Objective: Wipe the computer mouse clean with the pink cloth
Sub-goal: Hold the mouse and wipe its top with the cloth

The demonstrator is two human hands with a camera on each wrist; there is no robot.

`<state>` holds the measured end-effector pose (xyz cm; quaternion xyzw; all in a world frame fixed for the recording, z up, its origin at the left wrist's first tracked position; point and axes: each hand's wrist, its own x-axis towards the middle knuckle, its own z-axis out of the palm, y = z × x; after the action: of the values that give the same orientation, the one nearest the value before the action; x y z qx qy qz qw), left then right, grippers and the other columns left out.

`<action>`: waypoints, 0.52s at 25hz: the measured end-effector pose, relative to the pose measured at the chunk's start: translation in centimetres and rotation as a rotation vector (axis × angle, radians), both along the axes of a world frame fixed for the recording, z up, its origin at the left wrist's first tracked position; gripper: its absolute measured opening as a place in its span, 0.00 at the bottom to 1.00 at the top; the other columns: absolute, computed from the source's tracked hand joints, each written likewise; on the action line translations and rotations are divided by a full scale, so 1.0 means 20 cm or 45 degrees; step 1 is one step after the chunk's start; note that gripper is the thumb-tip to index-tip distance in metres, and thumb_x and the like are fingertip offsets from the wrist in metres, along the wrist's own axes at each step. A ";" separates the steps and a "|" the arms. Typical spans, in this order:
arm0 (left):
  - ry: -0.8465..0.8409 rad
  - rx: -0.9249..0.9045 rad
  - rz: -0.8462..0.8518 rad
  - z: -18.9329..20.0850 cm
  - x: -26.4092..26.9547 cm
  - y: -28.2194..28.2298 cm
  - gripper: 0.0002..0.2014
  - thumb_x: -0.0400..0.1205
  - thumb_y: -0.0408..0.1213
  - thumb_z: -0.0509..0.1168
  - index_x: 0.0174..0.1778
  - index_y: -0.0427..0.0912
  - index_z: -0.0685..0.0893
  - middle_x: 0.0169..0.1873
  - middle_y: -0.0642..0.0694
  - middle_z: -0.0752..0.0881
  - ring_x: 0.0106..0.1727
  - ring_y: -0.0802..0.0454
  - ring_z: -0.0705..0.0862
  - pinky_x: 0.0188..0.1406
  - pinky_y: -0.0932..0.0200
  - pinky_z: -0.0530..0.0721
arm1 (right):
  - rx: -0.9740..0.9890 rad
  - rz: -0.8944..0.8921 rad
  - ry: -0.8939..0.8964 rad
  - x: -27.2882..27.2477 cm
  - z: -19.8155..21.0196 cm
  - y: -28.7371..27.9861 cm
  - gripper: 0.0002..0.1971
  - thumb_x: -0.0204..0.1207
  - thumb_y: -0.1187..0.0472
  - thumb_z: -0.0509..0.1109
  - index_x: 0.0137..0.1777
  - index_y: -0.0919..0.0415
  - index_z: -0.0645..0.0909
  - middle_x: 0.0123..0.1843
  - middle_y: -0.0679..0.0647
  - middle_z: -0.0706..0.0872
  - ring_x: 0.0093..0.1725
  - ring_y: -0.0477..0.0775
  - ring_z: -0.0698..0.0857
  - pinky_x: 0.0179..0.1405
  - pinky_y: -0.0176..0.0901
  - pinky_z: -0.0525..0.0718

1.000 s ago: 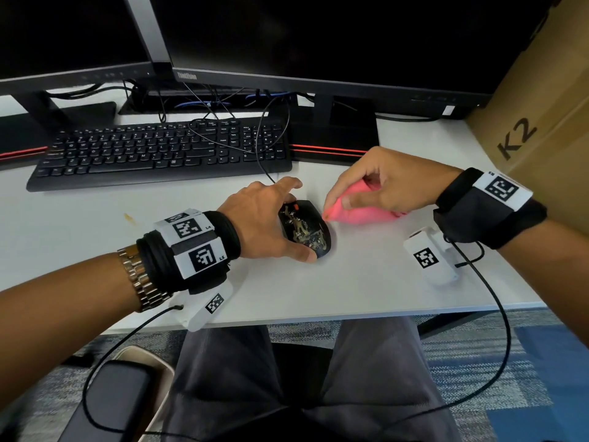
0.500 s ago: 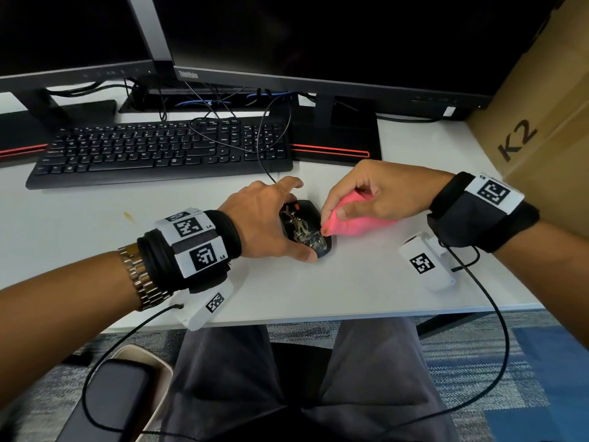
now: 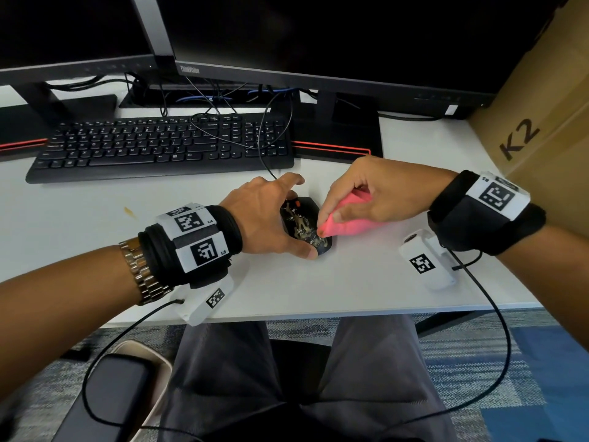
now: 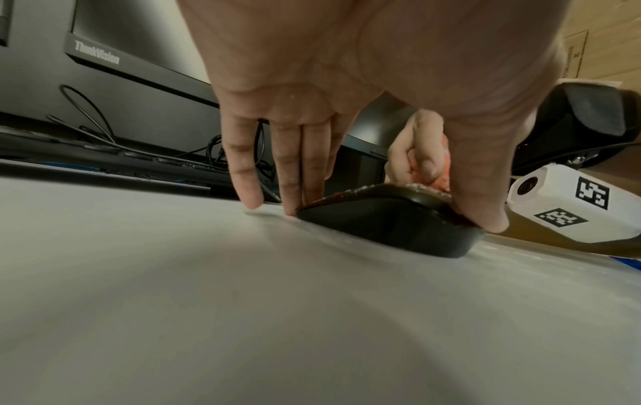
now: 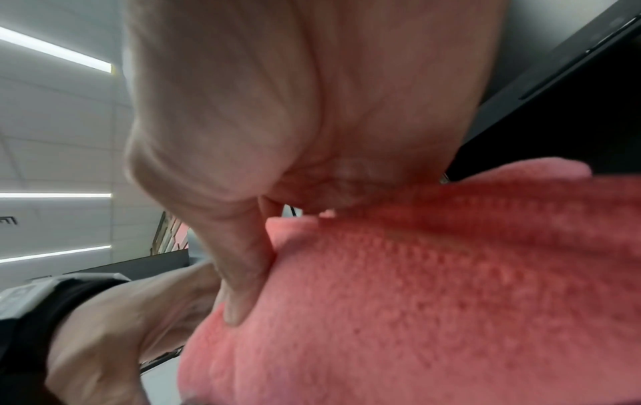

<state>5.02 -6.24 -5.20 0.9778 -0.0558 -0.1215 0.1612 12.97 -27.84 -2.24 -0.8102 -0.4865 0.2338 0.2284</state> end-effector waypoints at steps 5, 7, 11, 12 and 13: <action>-0.002 0.004 0.004 0.00 0.00 0.00 0.59 0.54 0.72 0.75 0.80 0.58 0.59 0.71 0.58 0.81 0.71 0.48 0.74 0.66 0.51 0.76 | 0.059 -0.033 -0.080 0.01 0.01 0.03 0.10 0.84 0.60 0.74 0.60 0.48 0.93 0.54 0.37 0.94 0.57 0.34 0.89 0.61 0.29 0.82; 0.001 0.010 0.004 0.00 0.00 0.00 0.59 0.53 0.72 0.75 0.80 0.59 0.59 0.70 0.57 0.81 0.70 0.48 0.74 0.66 0.51 0.77 | 0.054 -0.016 -0.089 0.01 0.00 0.04 0.10 0.84 0.59 0.75 0.59 0.47 0.93 0.52 0.38 0.93 0.55 0.39 0.89 0.56 0.28 0.80; -0.006 0.007 0.003 0.00 0.00 0.00 0.60 0.53 0.73 0.75 0.80 0.58 0.59 0.70 0.57 0.81 0.70 0.48 0.75 0.68 0.49 0.77 | 0.019 0.010 -0.066 -0.04 -0.01 0.03 0.09 0.82 0.59 0.76 0.58 0.47 0.94 0.51 0.40 0.90 0.51 0.37 0.86 0.50 0.22 0.76; -0.007 0.008 0.002 0.00 0.00 0.00 0.60 0.53 0.73 0.75 0.80 0.58 0.59 0.70 0.57 0.81 0.70 0.48 0.75 0.68 0.49 0.77 | 0.009 0.027 -0.069 -0.05 -0.01 0.02 0.09 0.82 0.59 0.76 0.58 0.48 0.94 0.50 0.40 0.90 0.51 0.36 0.86 0.50 0.21 0.75; -0.007 0.009 0.000 0.01 0.00 0.00 0.59 0.54 0.72 0.75 0.80 0.57 0.59 0.70 0.57 0.81 0.70 0.48 0.75 0.68 0.48 0.77 | 0.005 0.042 -0.080 -0.06 0.00 0.02 0.09 0.82 0.59 0.76 0.58 0.48 0.94 0.50 0.39 0.90 0.51 0.35 0.86 0.51 0.20 0.75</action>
<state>5.04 -6.17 -5.10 0.9787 -0.0559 -0.1190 0.1577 11.80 -27.49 -2.21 -0.8087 -0.5071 0.2110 0.2106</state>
